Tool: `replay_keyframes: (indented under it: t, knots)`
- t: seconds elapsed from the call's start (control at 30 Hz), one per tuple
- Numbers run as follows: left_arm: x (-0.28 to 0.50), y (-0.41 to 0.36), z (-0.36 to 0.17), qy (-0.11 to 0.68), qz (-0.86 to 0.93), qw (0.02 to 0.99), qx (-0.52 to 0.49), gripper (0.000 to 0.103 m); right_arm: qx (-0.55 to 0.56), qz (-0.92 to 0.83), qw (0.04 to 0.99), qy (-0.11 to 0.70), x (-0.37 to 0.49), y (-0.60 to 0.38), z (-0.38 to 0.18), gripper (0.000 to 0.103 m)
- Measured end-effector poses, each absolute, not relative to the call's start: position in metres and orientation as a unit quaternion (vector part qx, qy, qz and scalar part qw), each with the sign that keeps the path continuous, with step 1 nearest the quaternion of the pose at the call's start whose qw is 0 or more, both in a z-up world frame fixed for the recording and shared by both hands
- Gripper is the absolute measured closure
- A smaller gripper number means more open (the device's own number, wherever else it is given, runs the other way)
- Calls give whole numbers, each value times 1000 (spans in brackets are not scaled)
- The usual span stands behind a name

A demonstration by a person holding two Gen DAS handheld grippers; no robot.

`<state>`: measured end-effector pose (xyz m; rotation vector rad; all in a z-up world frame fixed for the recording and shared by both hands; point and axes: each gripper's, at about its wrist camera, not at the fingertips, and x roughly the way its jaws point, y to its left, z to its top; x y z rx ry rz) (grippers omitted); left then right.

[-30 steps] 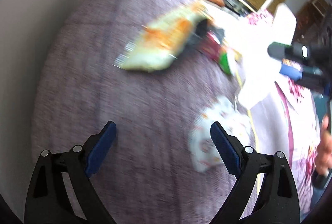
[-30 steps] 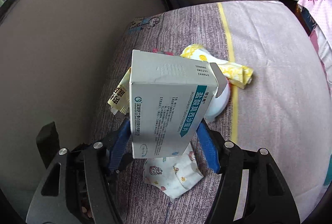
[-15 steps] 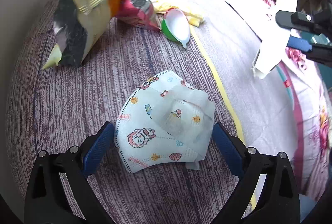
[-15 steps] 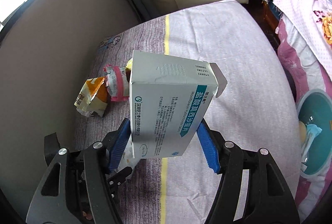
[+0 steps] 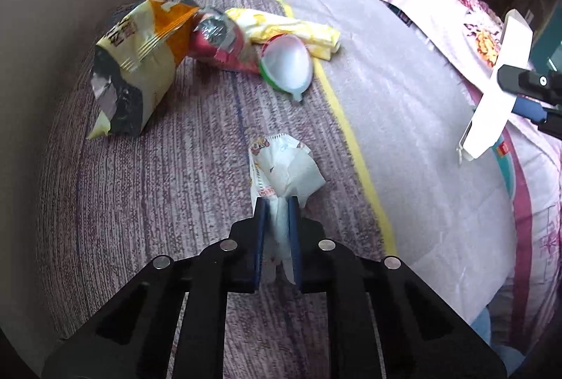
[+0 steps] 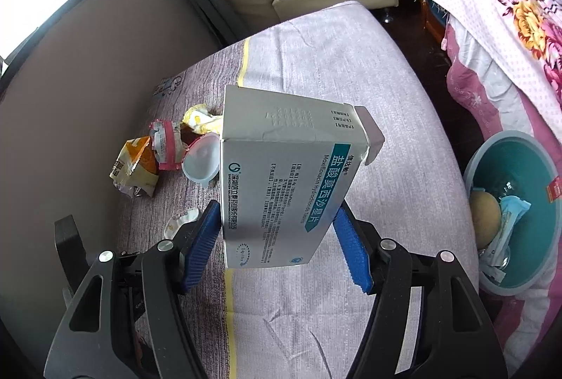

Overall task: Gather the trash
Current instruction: 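Carry the mask and box over the teal bin and release the mask with the left tool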

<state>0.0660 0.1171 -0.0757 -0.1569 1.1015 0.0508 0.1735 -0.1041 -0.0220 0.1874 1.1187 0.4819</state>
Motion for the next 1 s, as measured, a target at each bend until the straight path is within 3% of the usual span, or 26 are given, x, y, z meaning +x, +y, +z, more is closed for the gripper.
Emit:
replay_keyframes:
  t: [1.0]
  knots:
    - [155, -100, -34, 501, -155, 851, -29, 91, 147, 82, 870, 463, 154, -299, -12, 41]
